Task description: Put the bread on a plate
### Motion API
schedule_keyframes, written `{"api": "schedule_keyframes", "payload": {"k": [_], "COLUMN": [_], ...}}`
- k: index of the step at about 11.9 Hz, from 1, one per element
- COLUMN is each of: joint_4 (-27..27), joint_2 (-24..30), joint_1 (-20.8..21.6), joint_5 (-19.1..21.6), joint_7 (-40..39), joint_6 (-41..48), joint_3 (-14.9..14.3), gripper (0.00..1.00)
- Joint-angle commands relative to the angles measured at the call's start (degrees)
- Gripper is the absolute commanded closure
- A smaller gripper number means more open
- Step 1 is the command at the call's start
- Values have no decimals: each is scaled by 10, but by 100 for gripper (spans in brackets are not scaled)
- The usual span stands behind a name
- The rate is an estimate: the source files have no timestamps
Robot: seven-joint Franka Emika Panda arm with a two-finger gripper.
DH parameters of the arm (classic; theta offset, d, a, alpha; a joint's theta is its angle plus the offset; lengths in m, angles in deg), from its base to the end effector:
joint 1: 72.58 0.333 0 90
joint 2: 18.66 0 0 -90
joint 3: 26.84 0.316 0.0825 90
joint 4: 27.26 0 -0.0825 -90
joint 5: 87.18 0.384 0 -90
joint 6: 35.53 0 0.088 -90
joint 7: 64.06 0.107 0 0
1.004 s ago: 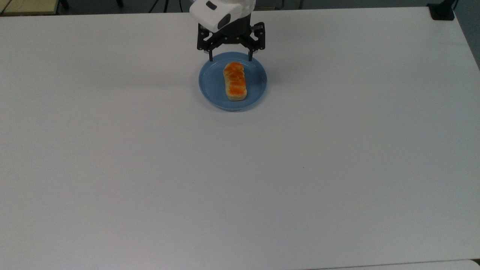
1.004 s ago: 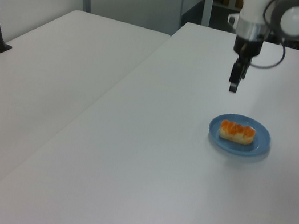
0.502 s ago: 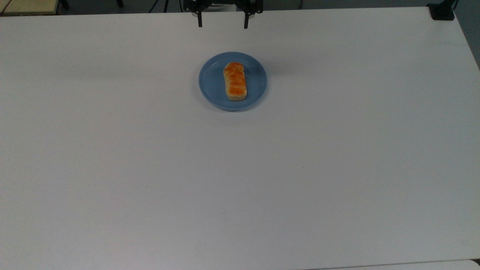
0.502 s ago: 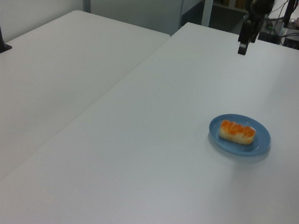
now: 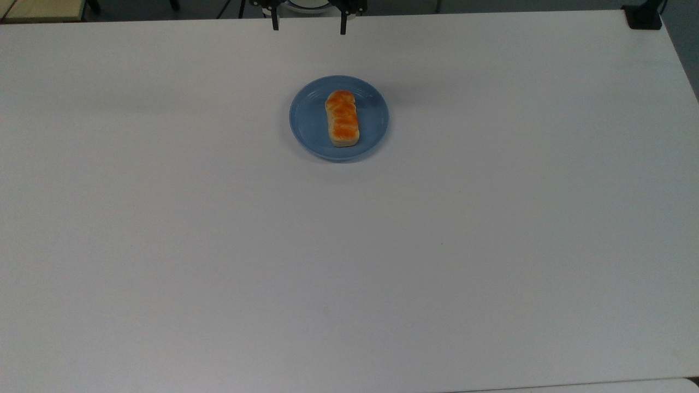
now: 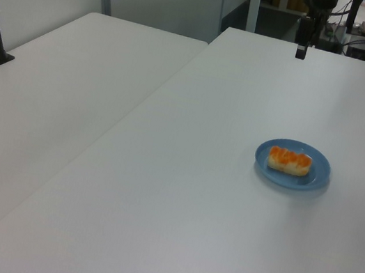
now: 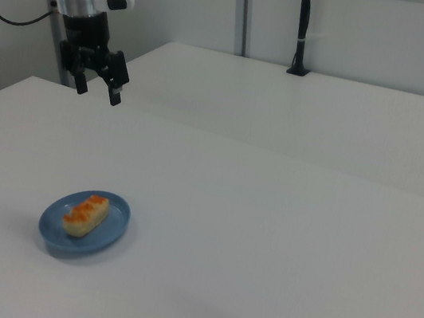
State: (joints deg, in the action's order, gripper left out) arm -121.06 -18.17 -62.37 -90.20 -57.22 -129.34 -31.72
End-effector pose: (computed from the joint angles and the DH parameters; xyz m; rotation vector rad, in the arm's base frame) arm 0.5550 0.0462 0.6038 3.0906 -0.0357 0.0219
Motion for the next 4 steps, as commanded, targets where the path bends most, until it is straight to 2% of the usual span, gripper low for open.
{"api": "schedule_keyframes", "payload": {"k": [1, 4], "joint_4": [1, 1], "joint_2": [13, 17], "joint_1": [2, 2], "joint_5": [-3, -3], "joint_7": [1, 1], "joint_6": [22, 27], "joint_3": [-1, -2], "gripper": [0, 0]}}
